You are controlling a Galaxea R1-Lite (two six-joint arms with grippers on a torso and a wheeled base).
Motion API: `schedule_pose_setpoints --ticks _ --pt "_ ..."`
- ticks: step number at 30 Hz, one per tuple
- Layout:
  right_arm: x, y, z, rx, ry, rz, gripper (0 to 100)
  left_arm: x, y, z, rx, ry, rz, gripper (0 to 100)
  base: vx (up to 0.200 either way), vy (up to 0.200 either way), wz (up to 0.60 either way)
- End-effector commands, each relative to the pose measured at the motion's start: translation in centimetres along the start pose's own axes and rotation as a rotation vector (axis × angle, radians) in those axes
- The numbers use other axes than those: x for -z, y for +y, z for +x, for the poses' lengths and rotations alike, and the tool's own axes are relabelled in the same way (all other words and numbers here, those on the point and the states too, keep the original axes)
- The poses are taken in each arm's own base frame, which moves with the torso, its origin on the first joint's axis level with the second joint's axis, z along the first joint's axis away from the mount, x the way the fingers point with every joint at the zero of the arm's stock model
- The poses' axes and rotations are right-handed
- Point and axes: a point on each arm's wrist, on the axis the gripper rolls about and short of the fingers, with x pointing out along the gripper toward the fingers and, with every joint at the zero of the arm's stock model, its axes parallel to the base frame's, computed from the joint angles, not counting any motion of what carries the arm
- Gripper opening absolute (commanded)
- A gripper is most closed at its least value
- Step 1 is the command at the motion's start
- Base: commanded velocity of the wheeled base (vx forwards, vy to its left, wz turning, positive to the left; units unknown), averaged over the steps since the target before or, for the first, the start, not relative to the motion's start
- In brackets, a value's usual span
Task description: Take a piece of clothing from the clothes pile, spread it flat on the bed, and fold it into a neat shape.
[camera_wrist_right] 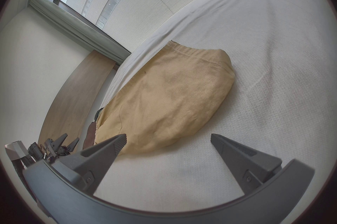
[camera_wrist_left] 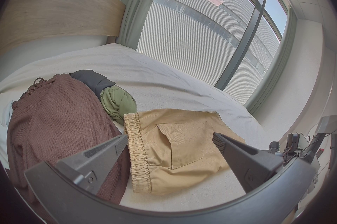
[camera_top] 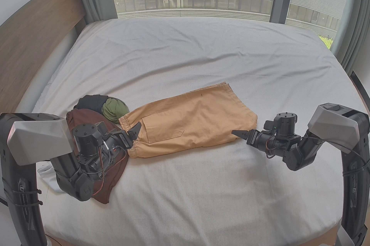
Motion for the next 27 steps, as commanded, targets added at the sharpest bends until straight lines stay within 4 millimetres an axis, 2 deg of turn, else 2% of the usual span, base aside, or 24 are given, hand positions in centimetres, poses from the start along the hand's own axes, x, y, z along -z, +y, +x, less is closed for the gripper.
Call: schedule_pose_setpoints --ticks 1,17,27 --pt "0.9 -0.8 0.9 0.02 0.01 0.018 100 0.0 0.0 0.0 -0.001 0.0 -0.001 100 0.0 0.0 0.0" --pt "0.9 -1.2 2.0 0.017 -0.006 0.036 100 0.0 0.0 0.0 0.0 -0.001 -0.001 100 0.0 0.0 0.0" --pt "1.1 -0.8 5.1 -0.006 -0.051 0.054 100 0.2 0.2 0.1 -0.005 0.005 -0.001 100 0.0 0.0 0.0"
